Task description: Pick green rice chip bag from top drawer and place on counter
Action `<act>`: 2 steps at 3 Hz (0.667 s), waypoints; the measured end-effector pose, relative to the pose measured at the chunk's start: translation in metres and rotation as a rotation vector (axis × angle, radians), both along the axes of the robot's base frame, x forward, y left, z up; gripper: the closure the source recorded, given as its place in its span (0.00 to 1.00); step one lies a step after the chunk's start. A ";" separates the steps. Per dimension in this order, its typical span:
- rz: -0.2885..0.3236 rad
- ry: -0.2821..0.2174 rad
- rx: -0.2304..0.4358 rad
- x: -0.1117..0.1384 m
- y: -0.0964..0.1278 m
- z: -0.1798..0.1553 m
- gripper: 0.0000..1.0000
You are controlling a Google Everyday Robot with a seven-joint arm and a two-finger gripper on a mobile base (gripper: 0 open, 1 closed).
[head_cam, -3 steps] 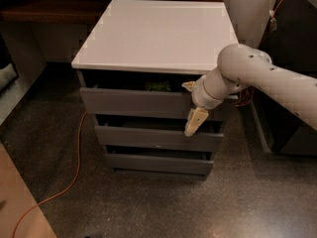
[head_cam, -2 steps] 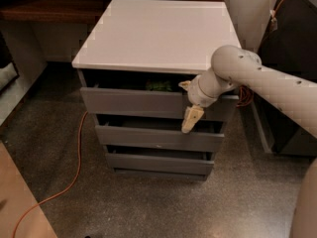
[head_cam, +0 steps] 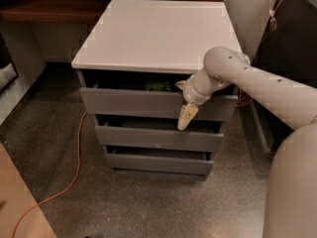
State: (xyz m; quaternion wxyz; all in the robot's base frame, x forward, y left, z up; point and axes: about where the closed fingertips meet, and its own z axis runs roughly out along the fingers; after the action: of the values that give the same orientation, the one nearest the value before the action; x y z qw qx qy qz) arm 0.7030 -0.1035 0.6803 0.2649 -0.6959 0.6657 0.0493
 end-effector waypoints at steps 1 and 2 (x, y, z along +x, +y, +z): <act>-0.002 0.006 -0.011 0.007 0.007 -0.007 0.00; -0.004 0.032 -0.036 0.006 0.015 -0.012 0.23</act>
Offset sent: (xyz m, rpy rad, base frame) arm 0.0102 0.0186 -0.0124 -0.0609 0.0429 -0.0120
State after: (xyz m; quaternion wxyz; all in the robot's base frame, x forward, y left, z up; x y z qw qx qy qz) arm 0.7091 -0.0884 0.6682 0.2417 -0.6984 0.6719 0.0476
